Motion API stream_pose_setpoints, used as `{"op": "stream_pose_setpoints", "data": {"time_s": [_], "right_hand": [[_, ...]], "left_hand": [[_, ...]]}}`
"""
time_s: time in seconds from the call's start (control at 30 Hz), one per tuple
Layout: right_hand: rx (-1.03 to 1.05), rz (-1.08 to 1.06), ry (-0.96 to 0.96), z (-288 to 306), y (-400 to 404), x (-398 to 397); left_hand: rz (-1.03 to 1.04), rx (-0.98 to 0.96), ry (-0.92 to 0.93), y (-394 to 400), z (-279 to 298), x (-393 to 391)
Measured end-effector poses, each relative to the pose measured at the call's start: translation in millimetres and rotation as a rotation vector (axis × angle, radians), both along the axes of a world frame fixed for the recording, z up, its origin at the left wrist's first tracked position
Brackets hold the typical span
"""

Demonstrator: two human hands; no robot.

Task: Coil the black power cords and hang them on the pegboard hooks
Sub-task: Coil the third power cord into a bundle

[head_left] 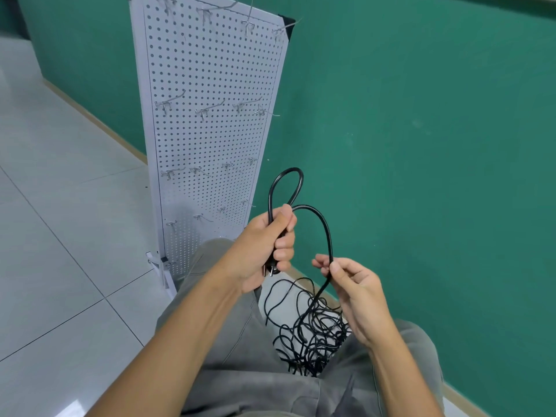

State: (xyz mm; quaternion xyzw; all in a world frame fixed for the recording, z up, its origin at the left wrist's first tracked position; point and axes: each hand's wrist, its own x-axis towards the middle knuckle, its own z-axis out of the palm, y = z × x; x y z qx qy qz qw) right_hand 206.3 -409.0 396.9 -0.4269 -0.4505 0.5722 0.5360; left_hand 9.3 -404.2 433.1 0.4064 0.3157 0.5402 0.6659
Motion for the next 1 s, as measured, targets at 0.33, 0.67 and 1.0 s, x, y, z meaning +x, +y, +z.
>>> {"op": "stream_pose_setpoints", "data": {"time_s": [0.33,0.67,1.0], "right_hand": [[0.079,-0.01,0.069,50.8,2.1,-23.0],[-0.067,-0.062,-0.075,67.7,0.7,-39.8],[0.153,-0.26,-0.214,63.5,1.3,-49.4]], "left_hand": [[0.089,0.068,0.214,0.5,-19.5,32.4],[0.025,0.193,0.423,-2.6,-21.2,37.9],[0.067,0.324,0.448,-4.8,-15.6,34.4]]}}
